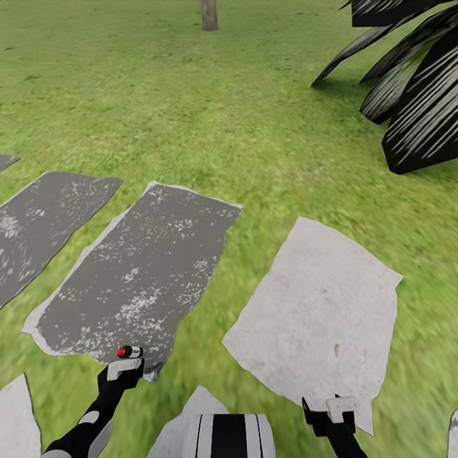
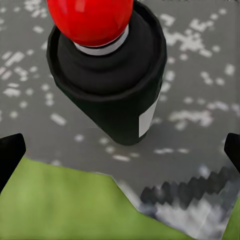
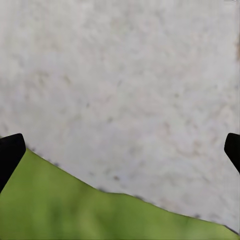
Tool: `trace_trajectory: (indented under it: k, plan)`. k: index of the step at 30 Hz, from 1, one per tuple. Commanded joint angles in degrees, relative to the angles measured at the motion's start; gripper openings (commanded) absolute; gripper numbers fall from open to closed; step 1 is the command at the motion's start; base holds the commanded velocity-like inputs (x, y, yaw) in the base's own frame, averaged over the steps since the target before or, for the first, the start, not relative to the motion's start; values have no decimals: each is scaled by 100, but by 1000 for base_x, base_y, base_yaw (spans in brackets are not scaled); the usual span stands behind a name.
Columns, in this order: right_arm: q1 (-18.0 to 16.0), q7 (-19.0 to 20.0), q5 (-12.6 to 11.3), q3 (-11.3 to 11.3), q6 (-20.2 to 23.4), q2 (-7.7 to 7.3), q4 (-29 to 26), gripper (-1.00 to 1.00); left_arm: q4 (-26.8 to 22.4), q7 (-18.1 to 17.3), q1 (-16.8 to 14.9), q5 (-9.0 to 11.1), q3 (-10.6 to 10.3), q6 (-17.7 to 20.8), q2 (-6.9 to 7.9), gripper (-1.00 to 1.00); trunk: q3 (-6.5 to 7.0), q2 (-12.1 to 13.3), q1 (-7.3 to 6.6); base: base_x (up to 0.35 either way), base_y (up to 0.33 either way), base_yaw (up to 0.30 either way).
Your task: Pick up the pesticide atomizer in the garden and spray insectifuge to fully cover both potted plants in the garden.
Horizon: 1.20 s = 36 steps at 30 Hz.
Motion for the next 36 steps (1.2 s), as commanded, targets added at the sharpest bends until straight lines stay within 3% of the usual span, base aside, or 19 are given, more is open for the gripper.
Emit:
trace_trajectory:
  k: [1,36]
  plan:
    - [-1,2,39,-8,-15,1,2,100,5,-23,-2,38,7,-18,0,100,1,-1,-1,6,0,0]
    - [-1,2,39,-8,-20,1,2,100,5,-23,-2,44,16,-19,9,100,149,-1,-1,0,0,0]
